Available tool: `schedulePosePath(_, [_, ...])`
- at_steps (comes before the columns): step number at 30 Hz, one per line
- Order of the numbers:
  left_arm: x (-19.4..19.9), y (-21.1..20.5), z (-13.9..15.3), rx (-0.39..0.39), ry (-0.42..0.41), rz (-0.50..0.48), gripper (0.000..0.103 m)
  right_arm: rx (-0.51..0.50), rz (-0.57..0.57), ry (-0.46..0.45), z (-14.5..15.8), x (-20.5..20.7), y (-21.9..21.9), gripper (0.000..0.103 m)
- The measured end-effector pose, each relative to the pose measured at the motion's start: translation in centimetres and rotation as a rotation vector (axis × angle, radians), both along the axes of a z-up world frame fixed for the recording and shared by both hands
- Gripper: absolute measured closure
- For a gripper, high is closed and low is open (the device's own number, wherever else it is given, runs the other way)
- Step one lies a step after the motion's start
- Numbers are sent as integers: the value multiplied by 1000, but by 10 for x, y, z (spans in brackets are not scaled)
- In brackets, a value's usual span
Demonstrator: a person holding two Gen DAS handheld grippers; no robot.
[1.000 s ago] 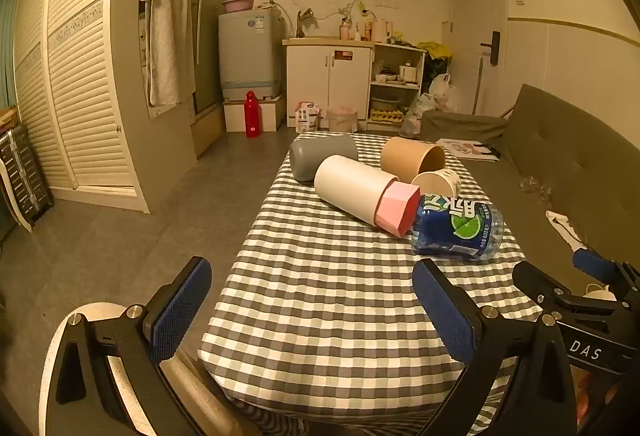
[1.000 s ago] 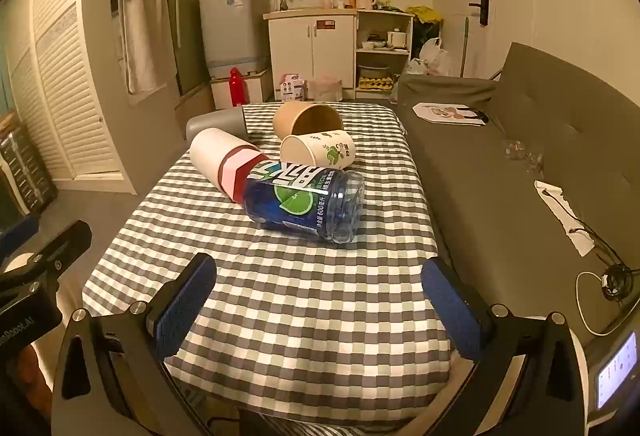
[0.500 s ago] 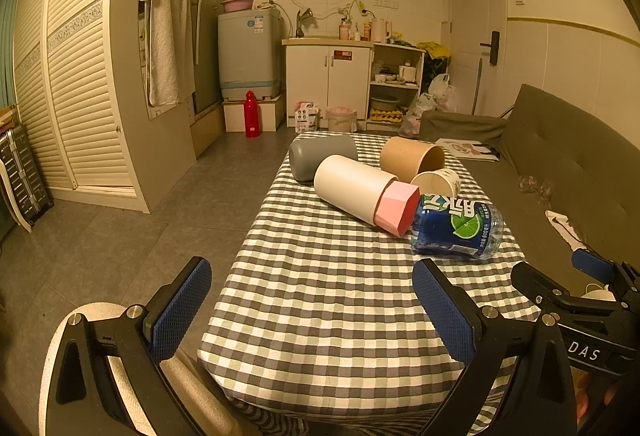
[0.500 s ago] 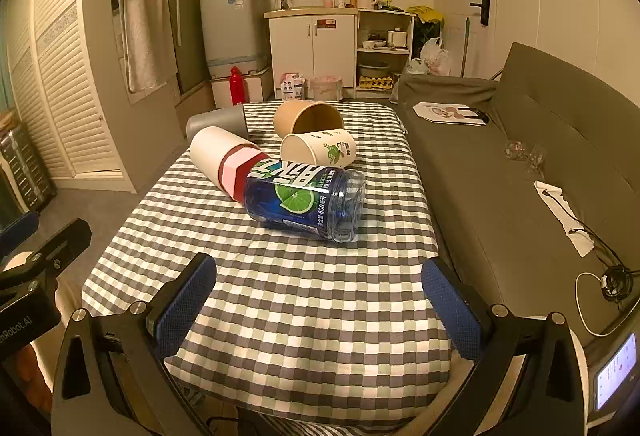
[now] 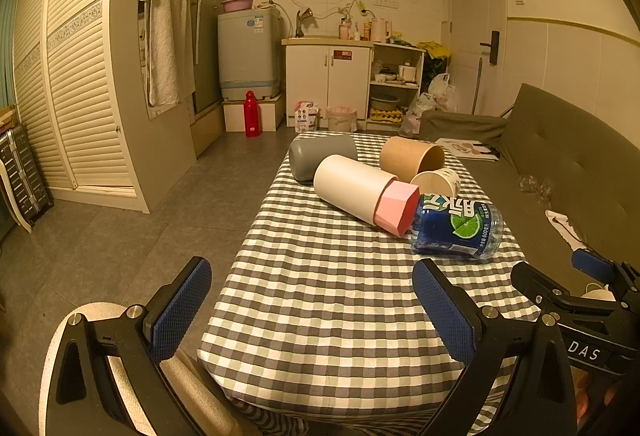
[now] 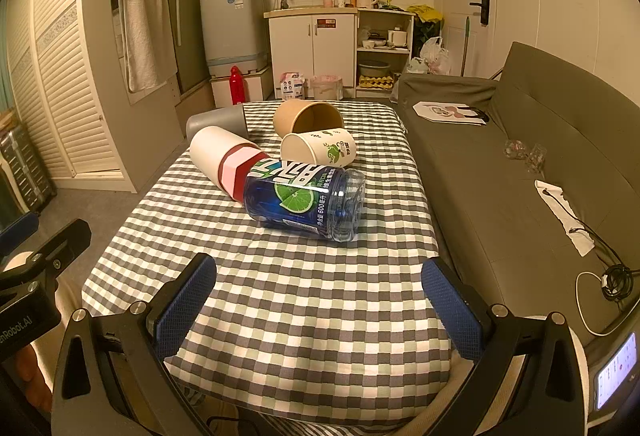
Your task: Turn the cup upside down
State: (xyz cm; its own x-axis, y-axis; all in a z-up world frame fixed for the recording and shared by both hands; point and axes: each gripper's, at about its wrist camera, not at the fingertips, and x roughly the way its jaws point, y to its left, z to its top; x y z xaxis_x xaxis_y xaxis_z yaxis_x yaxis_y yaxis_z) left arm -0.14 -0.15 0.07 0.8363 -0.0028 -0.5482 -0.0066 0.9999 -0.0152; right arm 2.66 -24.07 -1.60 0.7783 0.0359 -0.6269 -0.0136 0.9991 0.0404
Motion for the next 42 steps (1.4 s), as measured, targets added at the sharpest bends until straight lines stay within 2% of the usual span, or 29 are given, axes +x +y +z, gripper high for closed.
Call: schedulePosePath(42, [0, 0, 0, 1, 2, 0, 0, -3, 2, 6, -2, 2, 0, 0])
